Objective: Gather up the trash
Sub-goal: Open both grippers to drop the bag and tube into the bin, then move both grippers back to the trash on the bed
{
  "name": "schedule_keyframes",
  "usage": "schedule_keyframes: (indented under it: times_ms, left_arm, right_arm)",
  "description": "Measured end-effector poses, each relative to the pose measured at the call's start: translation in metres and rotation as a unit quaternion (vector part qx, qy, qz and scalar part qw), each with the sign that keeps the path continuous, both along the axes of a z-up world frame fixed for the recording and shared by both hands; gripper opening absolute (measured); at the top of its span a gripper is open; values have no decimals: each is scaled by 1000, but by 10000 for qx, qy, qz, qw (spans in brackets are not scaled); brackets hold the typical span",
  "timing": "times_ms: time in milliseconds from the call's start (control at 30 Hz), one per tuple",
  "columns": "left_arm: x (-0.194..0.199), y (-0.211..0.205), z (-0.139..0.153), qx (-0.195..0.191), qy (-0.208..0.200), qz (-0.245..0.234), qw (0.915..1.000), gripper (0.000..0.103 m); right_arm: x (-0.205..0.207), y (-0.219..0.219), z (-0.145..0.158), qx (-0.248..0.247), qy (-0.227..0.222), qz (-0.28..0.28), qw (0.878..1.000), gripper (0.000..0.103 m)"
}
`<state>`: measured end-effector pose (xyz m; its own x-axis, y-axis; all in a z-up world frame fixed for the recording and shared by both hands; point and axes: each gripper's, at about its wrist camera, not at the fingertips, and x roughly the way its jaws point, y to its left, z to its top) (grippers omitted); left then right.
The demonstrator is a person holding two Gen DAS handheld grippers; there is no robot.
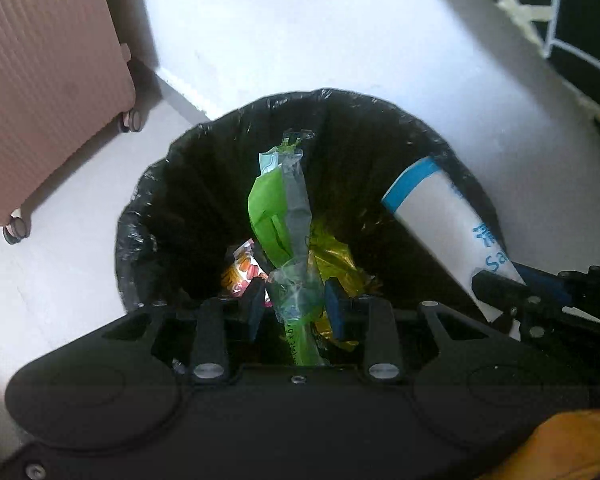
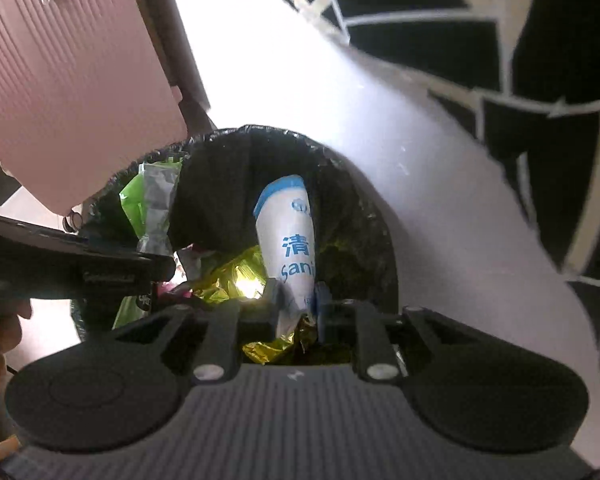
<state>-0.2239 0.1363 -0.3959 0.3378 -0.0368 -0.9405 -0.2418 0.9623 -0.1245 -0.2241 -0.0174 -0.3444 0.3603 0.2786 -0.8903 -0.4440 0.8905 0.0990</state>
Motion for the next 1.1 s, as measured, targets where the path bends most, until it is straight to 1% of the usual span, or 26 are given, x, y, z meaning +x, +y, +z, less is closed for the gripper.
schedule_keyframes:
  times_ms: [33,67,100,267,367,533,633,767,833,967,1100]
  left_arm:
    - [1,0,-4,3,17,17,10000,50]
    - [3,-1,-8,32,27,67,10000,64]
    - [4,0,-10,79,22,140,9999,68]
    - [5,5,-3,63,-14,289,9996,73]
    - [4,8,16,90,-15,364,9993,75]
    - [1,5,71,195,-111,445,9988,82]
    - [-1,3,110,251,-182,424,9986,82]
    - [2,-7,167,310,-378,288,9984,83]
    - [4,-12,198,346,-533,195,9978,84]
    - [16,-24,257,275,-934,3,9952,86]
    - [39,-41,310,230,-1331,-342,9902,86]
  right_arm:
    - [1,1,-3,8,-9,23,10000,40]
    - [2,2,-5,17,-35,18,10000,55]
    - [3,2,-6,44,-44,28,10000,57]
    - [9,2,-6,93,-40,33,9999,61]
    - [9,1,14,118,-58,2,9999,62]
    - [6,-3,67,174,-118,-51,9998,64]
    - [4,-8,102,230,-183,-127,9995,66]
    - [3,-19,155,308,-349,-253,9986,66]
    - [3,-25,181,327,-457,-309,9979,66]
    - [5,-40,233,333,-771,-475,9953,67]
    - [12,-60,279,354,-1035,-833,9905,67]
